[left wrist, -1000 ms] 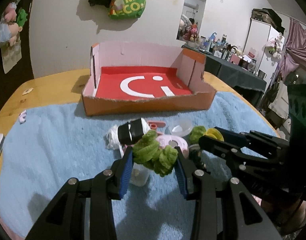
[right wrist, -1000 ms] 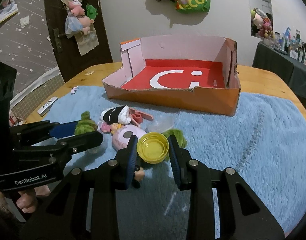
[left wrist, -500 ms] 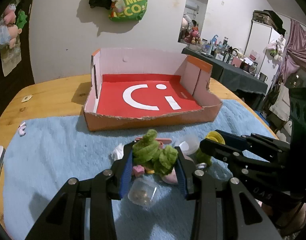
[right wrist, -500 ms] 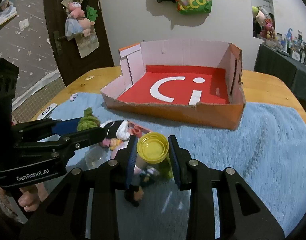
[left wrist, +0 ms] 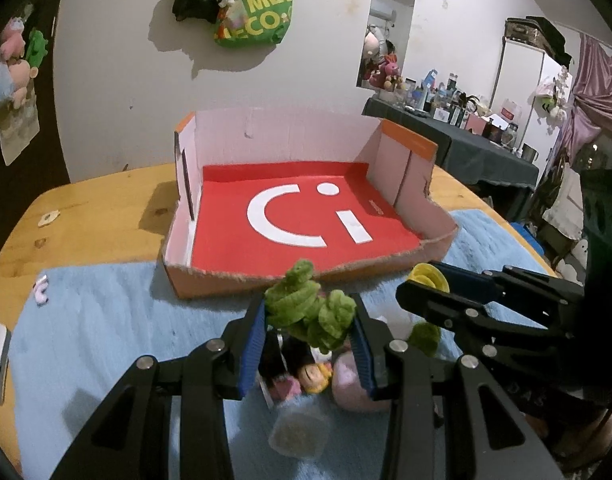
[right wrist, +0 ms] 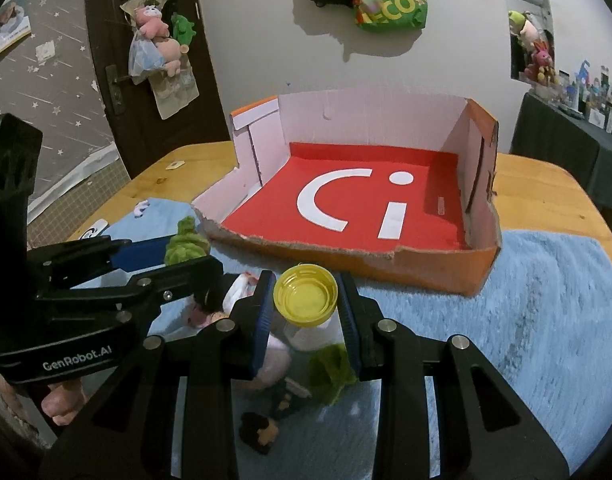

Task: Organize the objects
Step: 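Carry the green bundle and yellow cap with both tools into the red-lined box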

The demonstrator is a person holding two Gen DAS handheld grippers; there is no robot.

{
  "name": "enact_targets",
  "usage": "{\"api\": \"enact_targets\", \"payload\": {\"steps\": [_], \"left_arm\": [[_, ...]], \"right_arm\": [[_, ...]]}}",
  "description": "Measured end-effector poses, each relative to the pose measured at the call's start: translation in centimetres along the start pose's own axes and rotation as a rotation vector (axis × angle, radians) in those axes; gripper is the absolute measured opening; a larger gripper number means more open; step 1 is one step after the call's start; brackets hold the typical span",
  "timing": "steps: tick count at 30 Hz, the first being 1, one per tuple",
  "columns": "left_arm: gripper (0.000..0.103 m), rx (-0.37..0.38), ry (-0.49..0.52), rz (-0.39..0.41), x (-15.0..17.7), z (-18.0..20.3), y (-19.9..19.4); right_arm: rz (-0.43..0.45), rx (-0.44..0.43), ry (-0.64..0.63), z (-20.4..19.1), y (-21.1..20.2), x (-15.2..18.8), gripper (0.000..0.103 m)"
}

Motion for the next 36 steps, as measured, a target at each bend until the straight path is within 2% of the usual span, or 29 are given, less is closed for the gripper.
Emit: {"api": "enact_targets", "payload": {"steps": [23,36], "left_arm": [[0.041,0.002,-0.001,-0.023,-4.8,-2.2,3.4],[0.041,-0.029,0.010,-0.045,-7.1,-4.0,6.3]], "right_arm": [[0.004,-0.003,-0.016,1.4,2.3,-5.0,0.030],[-0.018,0.029,-0.026,2.3,5.8,-7.3,0.030]]}}
Point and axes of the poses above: each gripper's, at about its wrist camera, not at the fingertips, and y roughly the way its jaws point, z to its right, x to its underside, the point moved 4 cm from there along y, roughly the way its jaws point, and after that the axes turned 8 degrees about x, right-handed, at the moved point
